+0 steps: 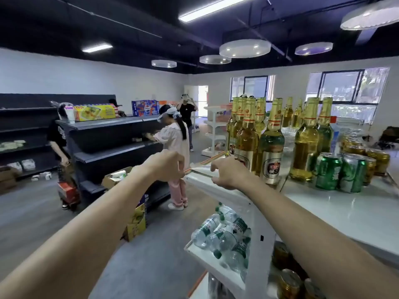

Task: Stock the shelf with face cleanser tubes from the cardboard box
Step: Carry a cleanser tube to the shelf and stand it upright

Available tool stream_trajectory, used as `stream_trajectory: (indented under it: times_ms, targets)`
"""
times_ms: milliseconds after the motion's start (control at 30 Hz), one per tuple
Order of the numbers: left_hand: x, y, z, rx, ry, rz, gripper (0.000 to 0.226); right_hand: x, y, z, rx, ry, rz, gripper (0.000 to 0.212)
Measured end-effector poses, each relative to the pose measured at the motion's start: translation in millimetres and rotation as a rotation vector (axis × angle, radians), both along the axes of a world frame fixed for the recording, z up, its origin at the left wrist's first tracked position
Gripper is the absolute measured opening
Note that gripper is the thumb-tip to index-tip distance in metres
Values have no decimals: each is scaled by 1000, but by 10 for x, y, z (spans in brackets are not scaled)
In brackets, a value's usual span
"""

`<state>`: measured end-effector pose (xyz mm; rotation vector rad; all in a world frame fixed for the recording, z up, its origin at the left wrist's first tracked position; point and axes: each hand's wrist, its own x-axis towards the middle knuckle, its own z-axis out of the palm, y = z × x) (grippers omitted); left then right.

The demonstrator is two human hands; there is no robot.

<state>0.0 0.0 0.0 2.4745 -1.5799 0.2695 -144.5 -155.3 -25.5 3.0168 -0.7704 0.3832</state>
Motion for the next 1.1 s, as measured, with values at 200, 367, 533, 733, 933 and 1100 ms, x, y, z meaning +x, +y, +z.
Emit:
stream_trajectory:
  times_ms: [200,367,533,733,933,1100]
  targets:
    - [338,-292,-129,17,16,-44,16,374,-160,-71,-72,54,-112,26]
    - [589,-527,-220,-8,24,-118,10,629,-260,-146,-142,57,-216,7]
    - [840,-699,-288,-4,67,-167,23,784,-341,-192,-235,87,-278,24]
    - [913,-822,-333,-8,96,-219,5,849,-418,-325,-283,60,-340,25]
    - [948,-847,-387,-6,104,-219,7,826,-418,-365,-289,-4,-353,31]
    - [1010,-810,-329,-10,104,-193,5,793,-374,-345,-268,-107,-333,26]
